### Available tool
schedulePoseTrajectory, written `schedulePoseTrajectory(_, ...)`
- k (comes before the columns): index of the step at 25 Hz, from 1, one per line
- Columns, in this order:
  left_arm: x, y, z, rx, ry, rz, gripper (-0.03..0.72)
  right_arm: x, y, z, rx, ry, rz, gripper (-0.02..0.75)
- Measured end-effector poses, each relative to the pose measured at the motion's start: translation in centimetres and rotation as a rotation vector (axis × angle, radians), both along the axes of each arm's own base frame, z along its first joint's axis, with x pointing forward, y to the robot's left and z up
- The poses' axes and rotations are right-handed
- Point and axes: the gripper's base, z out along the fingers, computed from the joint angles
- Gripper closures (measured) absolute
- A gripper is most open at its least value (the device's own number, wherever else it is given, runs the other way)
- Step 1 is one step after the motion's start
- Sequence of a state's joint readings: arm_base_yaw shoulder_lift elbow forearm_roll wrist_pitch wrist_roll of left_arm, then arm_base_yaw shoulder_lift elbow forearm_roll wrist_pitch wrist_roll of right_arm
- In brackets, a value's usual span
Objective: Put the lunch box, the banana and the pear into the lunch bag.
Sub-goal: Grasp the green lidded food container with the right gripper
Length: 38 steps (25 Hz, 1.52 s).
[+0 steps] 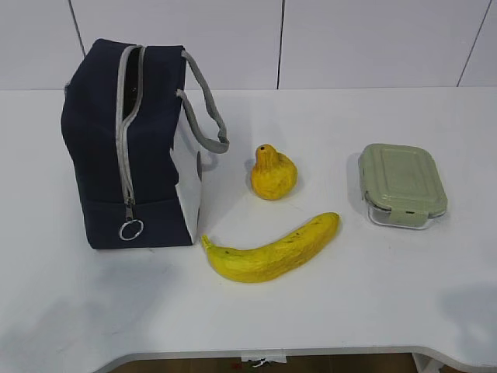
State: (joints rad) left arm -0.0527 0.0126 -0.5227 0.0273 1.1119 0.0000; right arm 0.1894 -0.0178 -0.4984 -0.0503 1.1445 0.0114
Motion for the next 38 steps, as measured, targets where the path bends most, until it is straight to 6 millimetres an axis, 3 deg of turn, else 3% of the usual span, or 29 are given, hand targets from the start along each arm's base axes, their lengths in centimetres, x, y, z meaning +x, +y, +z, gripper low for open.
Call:
schedulePoseTrajectory(24, 0.0, 0.0, 0.0, 0.000, 0.000, 0.000, 0.445, -0.1, 0.0, 0.4, 0.066, -0.004, -0.036, 0.279)
schedulePoseTrajectory(38, 0.0, 0.0, 0.0, 0.000, 0.000, 0.000, 0.445, 3.4, 1.7, 0.8, 0.225, 0.179, -0.046, 0.279)
